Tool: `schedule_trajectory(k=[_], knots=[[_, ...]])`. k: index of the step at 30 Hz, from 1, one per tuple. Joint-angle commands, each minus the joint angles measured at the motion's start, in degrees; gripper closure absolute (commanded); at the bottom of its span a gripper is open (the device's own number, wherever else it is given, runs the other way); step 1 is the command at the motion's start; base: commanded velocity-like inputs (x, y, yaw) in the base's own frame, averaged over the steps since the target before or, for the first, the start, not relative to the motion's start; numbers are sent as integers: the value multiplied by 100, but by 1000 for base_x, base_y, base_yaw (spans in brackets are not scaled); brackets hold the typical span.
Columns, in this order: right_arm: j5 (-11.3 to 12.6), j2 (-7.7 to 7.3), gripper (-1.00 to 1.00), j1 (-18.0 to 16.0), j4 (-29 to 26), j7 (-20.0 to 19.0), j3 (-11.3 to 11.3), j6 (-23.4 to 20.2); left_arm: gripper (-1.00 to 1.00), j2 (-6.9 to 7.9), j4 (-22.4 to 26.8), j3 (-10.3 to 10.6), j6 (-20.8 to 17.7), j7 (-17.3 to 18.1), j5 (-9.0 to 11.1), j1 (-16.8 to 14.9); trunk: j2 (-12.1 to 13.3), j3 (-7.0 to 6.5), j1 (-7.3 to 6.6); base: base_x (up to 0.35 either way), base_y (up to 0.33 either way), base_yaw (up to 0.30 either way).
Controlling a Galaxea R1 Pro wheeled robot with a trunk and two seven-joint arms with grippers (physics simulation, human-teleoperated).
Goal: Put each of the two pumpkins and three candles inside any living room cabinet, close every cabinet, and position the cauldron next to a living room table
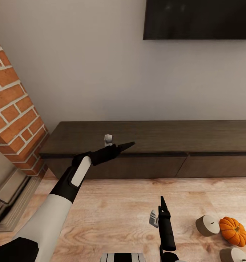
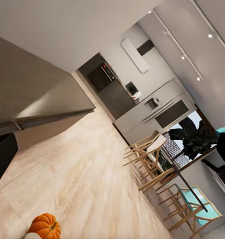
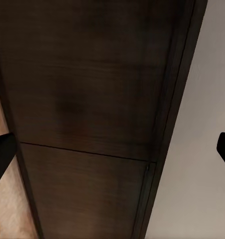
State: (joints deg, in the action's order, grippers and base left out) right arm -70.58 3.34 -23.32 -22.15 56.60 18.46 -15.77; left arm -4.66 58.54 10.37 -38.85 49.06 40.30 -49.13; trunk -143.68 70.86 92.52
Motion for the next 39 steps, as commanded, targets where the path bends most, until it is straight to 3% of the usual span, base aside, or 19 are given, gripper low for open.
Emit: schedule_trajectory(k=[1, 10, 31, 39], knots=[[0, 0, -100, 1, 0, 0, 0, 0, -100, 0, 0, 0, 0, 16, 0, 0, 0, 0, 0, 0, 0, 0], [0, 0, -100, 1, -7, 1, 0, 3, -100, 9, -2, 0, 0, 217, -4, 0, 0, 0, 0, 26, -7, 0], [-4, 0, -100, -4, -89, 0, 17, 9, -100, 0, -5, 0, 2, 235, -4, 0, 0, 0, 0, 129, -20, 0], [-9, 0, -100, -5, -88, 167, 25, 295, -100, 0, 94, 3, 0, 236, -4, 0, 0, 0, 0, 16, 0, 0]])
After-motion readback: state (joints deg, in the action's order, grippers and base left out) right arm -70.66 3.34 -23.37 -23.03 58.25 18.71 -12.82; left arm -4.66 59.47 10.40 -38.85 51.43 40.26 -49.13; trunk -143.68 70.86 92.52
